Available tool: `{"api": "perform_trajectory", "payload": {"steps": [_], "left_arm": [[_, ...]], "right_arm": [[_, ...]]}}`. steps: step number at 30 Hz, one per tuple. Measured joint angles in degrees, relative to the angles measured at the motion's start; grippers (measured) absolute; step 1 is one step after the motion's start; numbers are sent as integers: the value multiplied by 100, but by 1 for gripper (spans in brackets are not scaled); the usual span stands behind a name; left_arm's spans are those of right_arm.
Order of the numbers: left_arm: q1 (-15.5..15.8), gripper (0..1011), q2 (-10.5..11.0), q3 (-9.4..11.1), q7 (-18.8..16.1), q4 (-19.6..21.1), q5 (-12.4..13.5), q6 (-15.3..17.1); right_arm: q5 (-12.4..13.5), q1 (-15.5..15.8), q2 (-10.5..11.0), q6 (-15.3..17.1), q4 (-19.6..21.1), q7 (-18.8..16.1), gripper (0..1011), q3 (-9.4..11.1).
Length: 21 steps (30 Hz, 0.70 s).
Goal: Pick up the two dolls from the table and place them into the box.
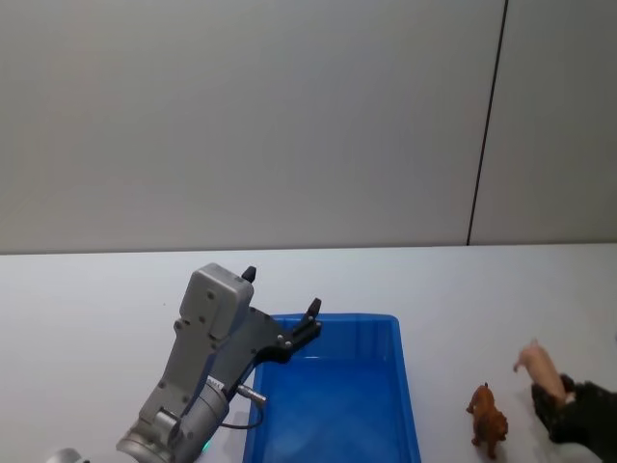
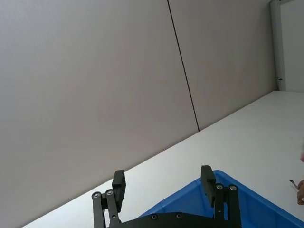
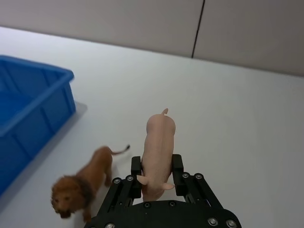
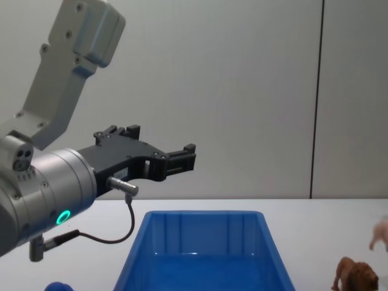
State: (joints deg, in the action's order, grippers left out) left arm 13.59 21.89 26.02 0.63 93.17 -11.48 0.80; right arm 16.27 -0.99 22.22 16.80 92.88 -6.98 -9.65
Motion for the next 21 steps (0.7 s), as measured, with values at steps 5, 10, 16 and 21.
{"api": "perform_trajectory", "payload": {"steps": [5, 10, 16, 21], "left_arm": [[0, 1002, 0, 0, 0, 0, 0, 0], [0, 1002, 0, 0, 0, 0, 0, 0], [0, 1002, 0, 0, 0, 0, 0, 0], [0, 1002, 0, 0, 0, 0, 0, 0]], "right_arm": [[-106, -148, -43, -101, 128, -184, 359, -25], [-177, -309, -97, -146, 214, -403, 359, -62], [-265, -553, -206, -158, 276, -773, 359, -138], [-344, -794, -338, -109, 268, -1125, 359, -240]]}}
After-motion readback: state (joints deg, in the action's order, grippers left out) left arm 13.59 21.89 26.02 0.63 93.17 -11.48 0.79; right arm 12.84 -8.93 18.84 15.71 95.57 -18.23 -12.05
